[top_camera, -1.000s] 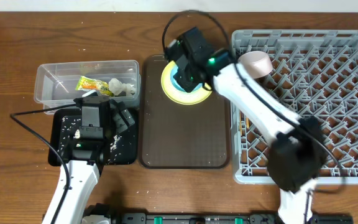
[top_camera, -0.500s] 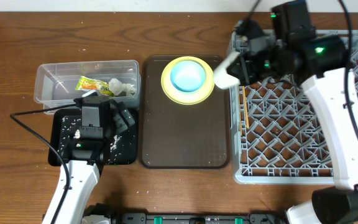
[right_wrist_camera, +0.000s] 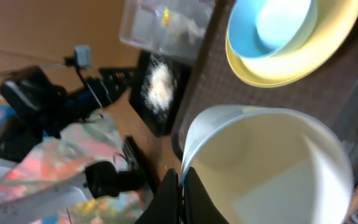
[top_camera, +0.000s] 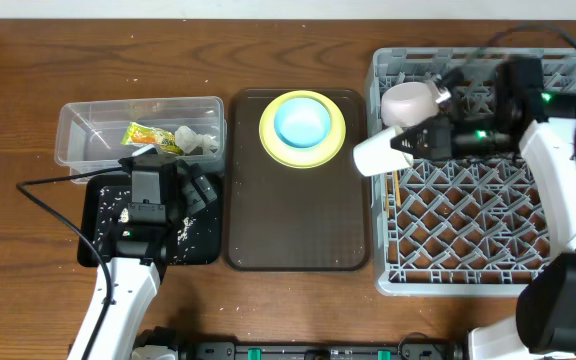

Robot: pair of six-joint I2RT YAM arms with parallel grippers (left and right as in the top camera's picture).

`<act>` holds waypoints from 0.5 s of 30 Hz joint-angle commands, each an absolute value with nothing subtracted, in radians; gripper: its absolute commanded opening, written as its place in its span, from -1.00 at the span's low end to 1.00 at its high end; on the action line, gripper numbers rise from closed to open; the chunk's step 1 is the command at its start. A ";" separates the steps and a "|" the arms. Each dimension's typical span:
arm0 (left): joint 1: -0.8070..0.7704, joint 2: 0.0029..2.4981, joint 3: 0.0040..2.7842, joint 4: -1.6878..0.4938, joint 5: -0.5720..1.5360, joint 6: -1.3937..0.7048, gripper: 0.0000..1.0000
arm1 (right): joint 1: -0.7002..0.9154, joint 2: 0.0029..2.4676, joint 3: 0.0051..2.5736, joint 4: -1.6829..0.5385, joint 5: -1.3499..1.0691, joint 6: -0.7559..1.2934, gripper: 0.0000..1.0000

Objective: Sort waste into correct bins and load items into the dishwasher rack
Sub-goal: 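Carry the cup right and set it down in the rack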

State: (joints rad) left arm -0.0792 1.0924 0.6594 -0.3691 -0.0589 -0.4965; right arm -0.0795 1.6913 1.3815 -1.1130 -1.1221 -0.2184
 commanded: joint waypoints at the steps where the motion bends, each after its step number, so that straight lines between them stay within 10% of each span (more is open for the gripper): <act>1: -0.075 1.094 0.675 -0.373 -0.060 -0.491 0.94 | -0.113 1.694 1.290 -1.047 -1.308 -0.286 -0.97; 15: -0.075 1.094 0.675 -0.374 -0.060 -0.491 0.94 | -0.172 1.695 1.059 -0.743 -1.242 -0.251 -0.97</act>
